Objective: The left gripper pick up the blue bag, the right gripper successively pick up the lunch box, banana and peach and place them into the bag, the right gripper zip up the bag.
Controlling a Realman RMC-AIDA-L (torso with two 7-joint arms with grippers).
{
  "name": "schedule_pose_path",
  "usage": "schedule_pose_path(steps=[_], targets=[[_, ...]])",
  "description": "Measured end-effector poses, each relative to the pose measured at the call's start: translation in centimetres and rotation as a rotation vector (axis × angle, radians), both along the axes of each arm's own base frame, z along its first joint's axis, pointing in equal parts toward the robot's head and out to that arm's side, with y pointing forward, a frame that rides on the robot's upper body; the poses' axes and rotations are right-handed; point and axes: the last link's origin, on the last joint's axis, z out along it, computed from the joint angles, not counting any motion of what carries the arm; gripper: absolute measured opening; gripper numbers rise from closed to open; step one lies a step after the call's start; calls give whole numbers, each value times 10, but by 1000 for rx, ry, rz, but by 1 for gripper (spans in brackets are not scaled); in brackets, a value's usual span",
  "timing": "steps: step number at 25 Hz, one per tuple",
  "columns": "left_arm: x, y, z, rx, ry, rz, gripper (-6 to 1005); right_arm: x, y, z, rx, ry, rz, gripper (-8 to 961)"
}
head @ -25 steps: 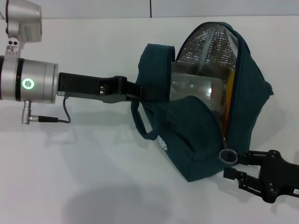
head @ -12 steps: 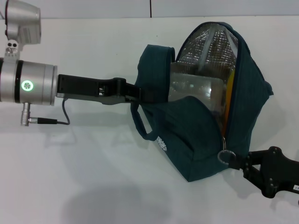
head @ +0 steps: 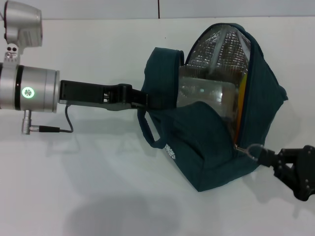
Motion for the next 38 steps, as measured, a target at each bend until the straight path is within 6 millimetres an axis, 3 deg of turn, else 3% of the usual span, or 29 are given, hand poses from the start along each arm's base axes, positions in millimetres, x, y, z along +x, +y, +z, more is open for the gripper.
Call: schedule_pose_path(steps=[16, 21, 24, 33, 38], targets=[[-1, -7, -5, 86, -34, -119, 49, -19, 9, 7, 38, 104, 54, 7], [0, -8, 2, 133, -96, -124, 176, -19, 10, 7, 39, 104, 54, 8], [0, -8, 7, 135, -126, -100, 380, -20, 10, 8, 43, 110, 57, 9], [0, -18, 23, 230, -235, -190, 509, -25, 13, 14, 83, 151, 75, 11], [-5, -30, 21, 298, -276, -235, 535, -35, 26, 19, 130, 180, 95, 12]])
